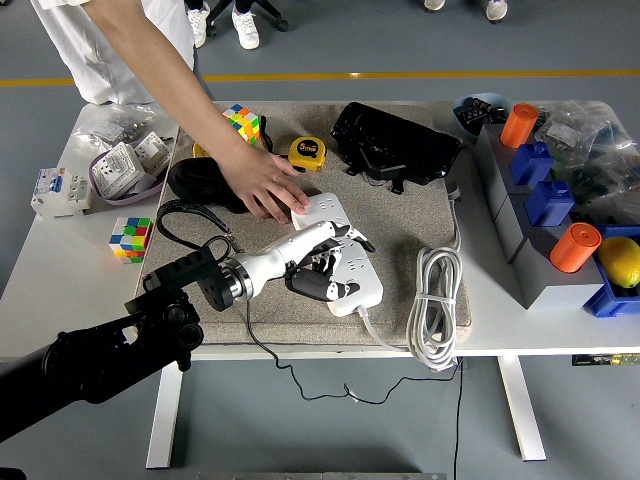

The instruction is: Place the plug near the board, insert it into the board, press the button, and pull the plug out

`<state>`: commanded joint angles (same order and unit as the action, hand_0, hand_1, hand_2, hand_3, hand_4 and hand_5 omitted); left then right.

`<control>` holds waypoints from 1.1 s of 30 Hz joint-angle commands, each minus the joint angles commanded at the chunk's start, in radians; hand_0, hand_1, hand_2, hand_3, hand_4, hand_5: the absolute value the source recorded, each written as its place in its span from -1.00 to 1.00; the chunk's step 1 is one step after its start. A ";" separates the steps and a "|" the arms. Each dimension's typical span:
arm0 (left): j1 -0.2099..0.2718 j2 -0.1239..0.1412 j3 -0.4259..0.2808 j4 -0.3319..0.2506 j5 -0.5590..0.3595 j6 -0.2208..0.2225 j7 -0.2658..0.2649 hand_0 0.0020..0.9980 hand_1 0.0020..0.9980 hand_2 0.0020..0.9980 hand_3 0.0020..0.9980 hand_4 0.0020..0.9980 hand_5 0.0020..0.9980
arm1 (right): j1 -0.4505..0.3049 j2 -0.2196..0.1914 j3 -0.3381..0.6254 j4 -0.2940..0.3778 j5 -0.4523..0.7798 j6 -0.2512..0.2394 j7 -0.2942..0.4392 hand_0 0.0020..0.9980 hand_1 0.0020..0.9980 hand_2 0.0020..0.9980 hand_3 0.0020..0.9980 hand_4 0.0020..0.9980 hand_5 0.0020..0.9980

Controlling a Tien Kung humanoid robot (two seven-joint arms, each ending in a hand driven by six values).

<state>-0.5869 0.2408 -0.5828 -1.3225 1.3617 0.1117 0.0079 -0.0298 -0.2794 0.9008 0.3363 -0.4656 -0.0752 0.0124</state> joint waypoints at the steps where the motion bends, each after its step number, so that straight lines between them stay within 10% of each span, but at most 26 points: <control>1: 0.003 -0.001 -0.005 0.003 0.002 0.021 -0.018 -0.64 -0.59 -0.23 0.26 0.83 -0.44 | 0.000 0.000 -0.001 0.000 0.000 0.000 0.000 0.32 0.36 0.34 0.15 1.00 0.12; 3: 0.010 -0.004 -0.018 0.020 0.029 0.079 -0.046 -0.64 -0.59 -0.23 0.26 0.83 -0.44 | 0.001 -0.001 -0.003 0.000 -0.001 0.000 0.000 0.32 0.36 0.34 0.15 1.00 0.12; 4: 0.011 -0.006 -0.019 0.026 0.036 0.105 -0.048 -0.22 0.01 0.08 0.19 0.91 -0.36 | 0.002 -0.001 -0.003 0.001 -0.001 0.000 0.000 0.32 0.36 0.34 0.15 1.00 0.12; 9: 0.017 -0.015 -0.014 0.074 0.129 0.222 -0.029 -0.22 0.01 0.08 0.19 0.91 -0.36 | 0.002 -0.002 -0.002 0.002 0.000 0.000 0.000 0.32 0.36 0.34 0.15 1.00 0.12; 10: 0.017 -0.016 -0.009 0.086 0.162 0.235 -0.016 0.13 0.32 0.36 0.29 1.00 -0.25 | 0.002 -0.002 -0.002 0.001 0.000 0.000 0.000 0.32 0.36 0.34 0.15 1.00 0.12; 33: -0.007 -0.066 0.037 0.207 0.374 0.260 0.137 0.16 0.31 0.42 0.45 1.00 -0.03 | 0.001 -0.009 -0.010 0.003 0.002 0.000 0.000 0.32 0.36 0.34 0.15 1.00 0.13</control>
<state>-0.5944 0.1748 -0.5456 -1.1152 1.7353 0.3714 0.1445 -0.0291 -0.2885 0.8911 0.3389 -0.4639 -0.0748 0.0122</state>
